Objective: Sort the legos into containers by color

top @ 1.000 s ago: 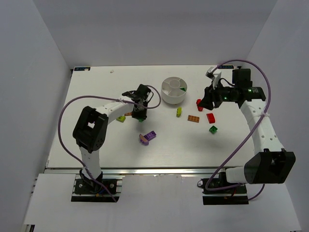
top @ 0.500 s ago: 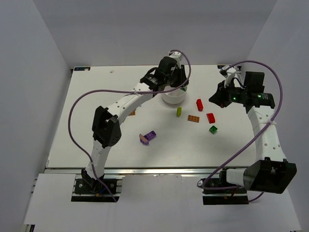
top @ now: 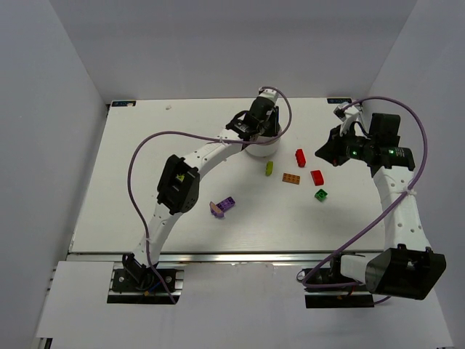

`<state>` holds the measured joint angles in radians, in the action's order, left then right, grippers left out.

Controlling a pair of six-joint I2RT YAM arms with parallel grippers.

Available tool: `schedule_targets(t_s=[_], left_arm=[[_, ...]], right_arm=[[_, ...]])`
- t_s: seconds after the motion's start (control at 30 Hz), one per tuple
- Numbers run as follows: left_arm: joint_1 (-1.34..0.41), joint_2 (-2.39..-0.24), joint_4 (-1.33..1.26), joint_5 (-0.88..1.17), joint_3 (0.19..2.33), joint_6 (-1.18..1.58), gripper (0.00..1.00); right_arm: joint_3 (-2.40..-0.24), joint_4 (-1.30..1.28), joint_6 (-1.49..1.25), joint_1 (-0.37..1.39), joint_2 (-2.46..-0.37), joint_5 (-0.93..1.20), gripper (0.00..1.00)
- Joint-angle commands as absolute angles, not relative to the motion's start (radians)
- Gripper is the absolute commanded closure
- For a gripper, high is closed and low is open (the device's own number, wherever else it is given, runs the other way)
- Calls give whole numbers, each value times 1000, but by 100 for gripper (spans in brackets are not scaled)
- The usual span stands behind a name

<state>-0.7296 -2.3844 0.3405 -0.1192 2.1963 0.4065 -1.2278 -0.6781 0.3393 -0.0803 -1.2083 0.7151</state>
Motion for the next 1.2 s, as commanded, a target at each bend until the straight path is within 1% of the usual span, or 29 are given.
schedule_targets(t_s=[0.0,0.1,0.13,0.23,0.27,0.43,0.47,0.53,0.6,0.73,0.83,0.87,0.93,0.97,1.07,1.17], left_arm=[[-745,-2355,279,-189,2261,357,95],[-755,-2362,262,-215,2269,336,88],[-758,-2371,261,-224,2272,331,84],[-758,-2397,258,-244,2299,322,81],[-758,-2404,256,-250,2304,318,78],[-759,-2445,253,-259,2347,310,73],[-759,-2457,259,-259,2353,308,70],[-759,-2465,261,-270,2358,308,69],[-759,-2470,264,-278,2358,308,65],[-759,-2473,262,-282,2358,305,59],[-759,-2477,268,-281,2358,305,53],[-759,-2477,268,-279,2358,305,51],[-761,-2476,268,-281,2358,302,44],[-762,-2474,267,-281,2358,299,44],[-762,-2473,268,-285,2358,298,42],[-761,-2462,268,-288,2358,299,44]], right_arm=[[-1213,-652,322,-89,-1181,744,98],[-1209,-652,321,-90,-1178,745,98],[-1209,-652,322,-92,-1178,746,98],[-1209,-652,321,-94,-1180,744,98],[-1210,-652,322,-94,-1181,745,98],[-1210,-653,322,-97,-1183,741,97],[-1212,-653,322,-97,-1184,741,97],[-1212,-653,322,-100,-1184,741,97],[-1212,-652,322,-101,-1181,741,96],[-1209,-653,322,-106,-1183,742,94],[-1209,-652,322,-107,-1183,744,88],[-1209,-652,322,-109,-1186,744,83],[-1210,-652,322,-109,-1186,744,76],[-1209,-652,322,-110,-1186,745,67],[-1209,-653,322,-110,-1189,742,56],[-1212,-657,327,-112,-1187,736,55]])
